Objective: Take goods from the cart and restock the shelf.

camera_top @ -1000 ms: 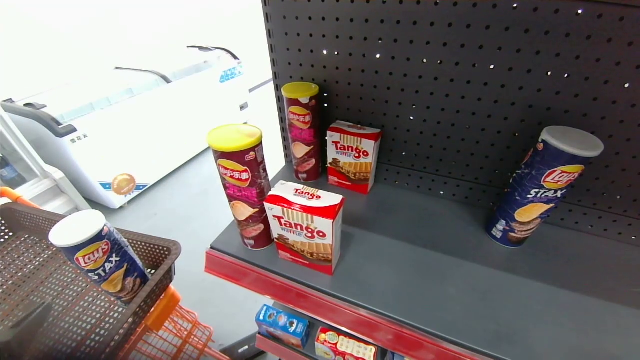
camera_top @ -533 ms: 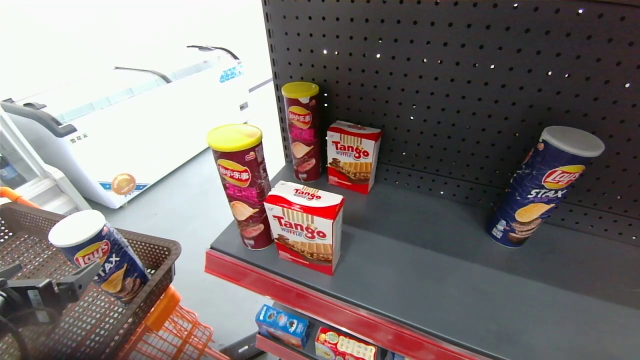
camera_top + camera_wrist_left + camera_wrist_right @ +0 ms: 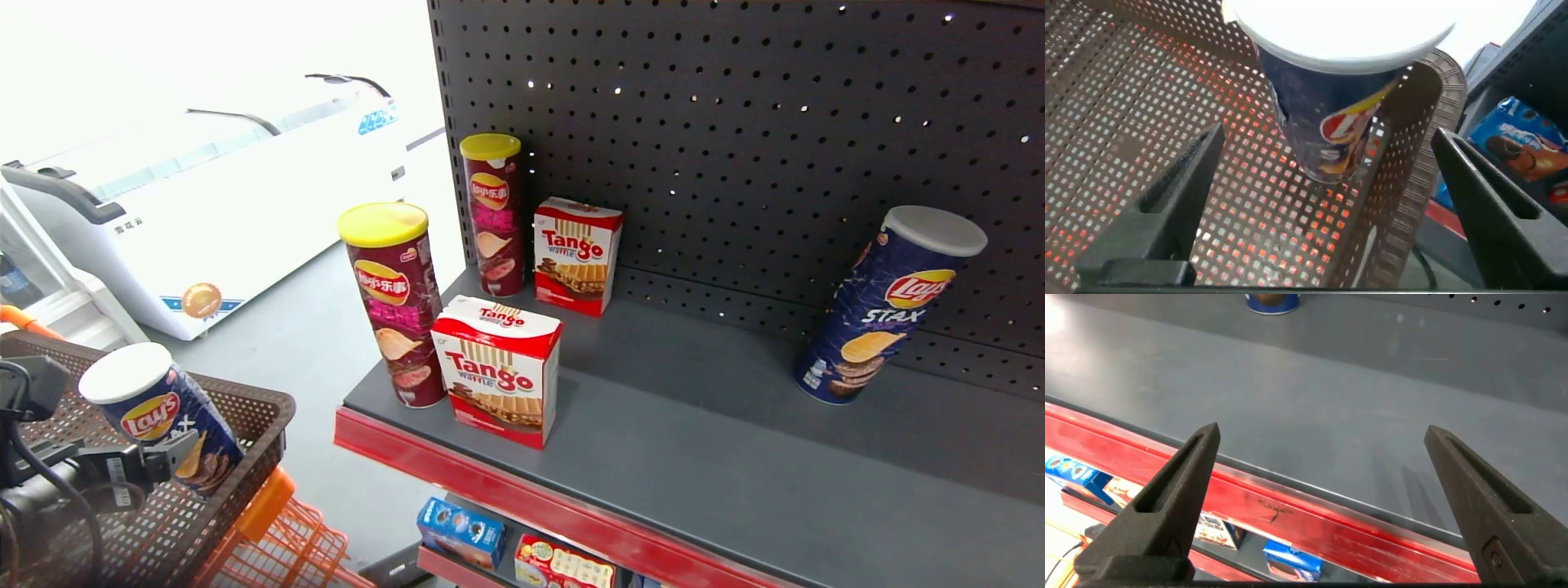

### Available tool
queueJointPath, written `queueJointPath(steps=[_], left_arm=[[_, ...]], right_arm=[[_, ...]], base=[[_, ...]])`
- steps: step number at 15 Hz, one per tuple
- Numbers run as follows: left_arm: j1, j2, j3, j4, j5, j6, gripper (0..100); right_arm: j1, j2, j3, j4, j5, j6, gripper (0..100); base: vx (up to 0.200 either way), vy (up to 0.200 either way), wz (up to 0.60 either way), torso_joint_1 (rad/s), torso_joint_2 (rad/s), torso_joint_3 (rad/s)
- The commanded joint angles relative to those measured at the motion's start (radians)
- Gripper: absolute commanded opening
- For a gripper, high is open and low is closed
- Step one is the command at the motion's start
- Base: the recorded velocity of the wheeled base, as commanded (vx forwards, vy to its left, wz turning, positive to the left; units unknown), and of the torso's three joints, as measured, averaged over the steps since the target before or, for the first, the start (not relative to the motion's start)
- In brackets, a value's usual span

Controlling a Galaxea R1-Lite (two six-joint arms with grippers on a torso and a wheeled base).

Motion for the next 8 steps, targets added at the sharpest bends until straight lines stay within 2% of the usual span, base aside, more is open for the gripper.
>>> queueJointPath(steps=[1,4,5,8], left_arm=[[0.009,0.137,-0.005,-0.069,-0.003,-0.008,100],[0.007,0.215,-0.008,-0.142,-0.003,-0.009,100],[0.006,0.254,-0.012,-0.194,-0.003,-0.014,100],[-0.002,0.294,-0.038,-0.223,-0.003,-0.014,100]], right_arm=[[0.000,0.001,0.000,0.000,0.000,0.000,100],[0.000,0.001,0.000,0.000,0.000,0.000,100],[0.000,0.001,0.000,0.000,0.000,0.000,100],[0.000,0.001,0.000,0.000,0.000,0.000,100]], base=[[0.000,0.000,0.00,0.000,0.00,0.000],[0.000,0.000,0.00,0.000,0.00,0.000],[0.000,0.000,0.00,0.000,0.00,0.000],[0.000,0.000,0.00,0.000,0.00,0.000]])
